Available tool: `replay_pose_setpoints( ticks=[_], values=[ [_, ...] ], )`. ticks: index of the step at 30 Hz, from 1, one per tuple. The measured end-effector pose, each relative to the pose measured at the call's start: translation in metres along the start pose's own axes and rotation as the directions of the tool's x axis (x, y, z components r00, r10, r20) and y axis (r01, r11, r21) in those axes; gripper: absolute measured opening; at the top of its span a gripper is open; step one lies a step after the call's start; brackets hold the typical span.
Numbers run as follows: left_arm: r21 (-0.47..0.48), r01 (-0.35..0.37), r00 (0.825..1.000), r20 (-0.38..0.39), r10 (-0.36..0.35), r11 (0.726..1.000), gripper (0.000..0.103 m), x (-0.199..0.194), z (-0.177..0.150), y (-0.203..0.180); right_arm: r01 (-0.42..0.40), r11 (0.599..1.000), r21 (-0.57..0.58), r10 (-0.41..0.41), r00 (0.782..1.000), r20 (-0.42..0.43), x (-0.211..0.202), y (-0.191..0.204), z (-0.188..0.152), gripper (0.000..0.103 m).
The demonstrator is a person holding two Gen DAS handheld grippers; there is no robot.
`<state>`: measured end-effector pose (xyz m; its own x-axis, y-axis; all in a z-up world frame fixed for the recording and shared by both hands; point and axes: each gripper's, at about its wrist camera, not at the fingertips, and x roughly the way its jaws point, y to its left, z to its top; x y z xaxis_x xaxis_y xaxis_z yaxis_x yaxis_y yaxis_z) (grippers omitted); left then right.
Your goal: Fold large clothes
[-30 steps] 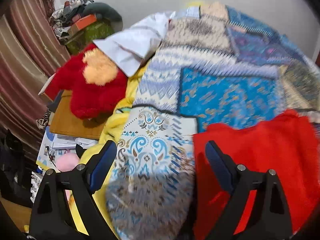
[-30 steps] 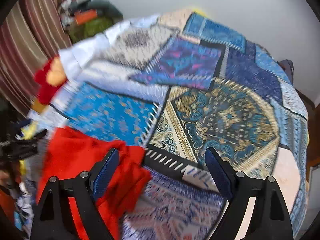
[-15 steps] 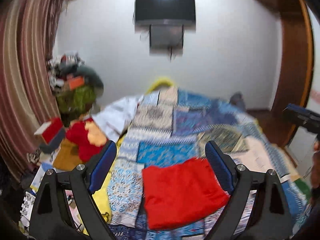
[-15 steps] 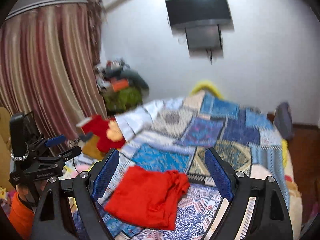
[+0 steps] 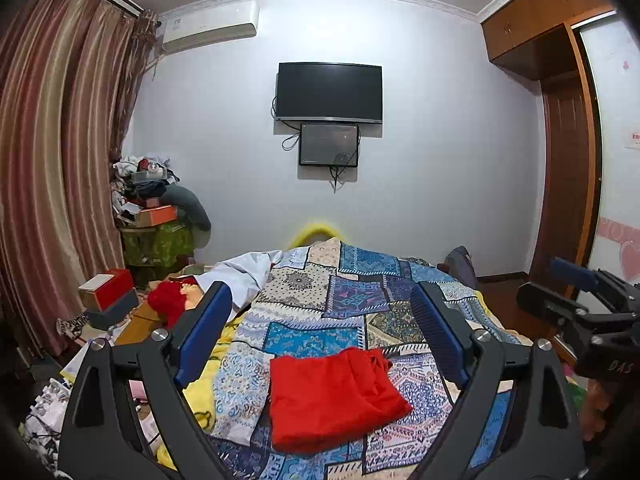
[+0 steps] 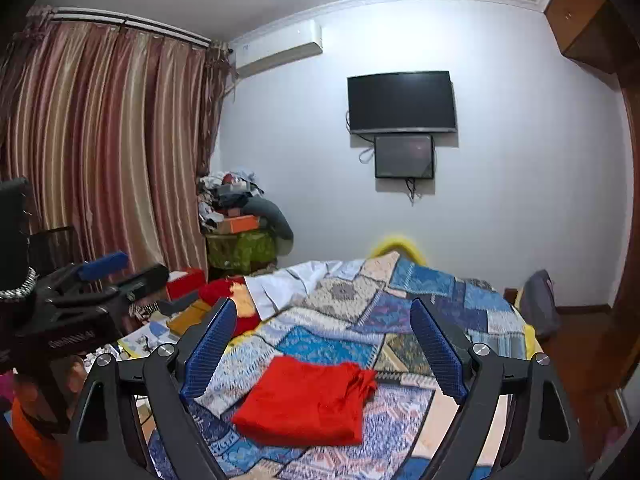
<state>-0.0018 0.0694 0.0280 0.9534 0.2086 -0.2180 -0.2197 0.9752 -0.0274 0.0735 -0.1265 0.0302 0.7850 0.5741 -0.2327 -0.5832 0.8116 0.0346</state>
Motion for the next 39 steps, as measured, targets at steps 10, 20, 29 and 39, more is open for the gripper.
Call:
replay_pose_setpoints(
  ticks=[10, 20, 29, 39],
  values=[
    [-0.009, -0.014, 1.000, -0.016, 0.014, 1.000, 0.103, -0.008, -0.014, -0.004, 0.056, 0.998, 0.031, -0.055, 0.998, -0.023, -0.003, 0.004, -0.014, 0.103],
    [-0.012, -0.016, 1.000, -0.014, 0.016, 1.000, 0.103, -0.007, -0.017, -0.003, 0.074, 0.996, 0.040, -0.073, 0.997, -0.027, -0.004, 0.003, -0.012, 0.103],
    [-0.006, -0.013, 1.000, -0.018, 0.013, 1.000, 0.103, -0.004, -0.019, -0.004, 0.069, 0.996, 0.049, -0.068, 0.997, -0.021, -0.007, 0.002, -0.011, 0.103],
    [0.003, -0.018, 1.000, -0.021, 0.018, 1.000, 0.103, -0.004, -0.020, -0.006, 0.062, 0.997, 0.045, -0.062, 0.998, -0.014, -0.013, 0.000, -0.010, 0.103]
  ],
)
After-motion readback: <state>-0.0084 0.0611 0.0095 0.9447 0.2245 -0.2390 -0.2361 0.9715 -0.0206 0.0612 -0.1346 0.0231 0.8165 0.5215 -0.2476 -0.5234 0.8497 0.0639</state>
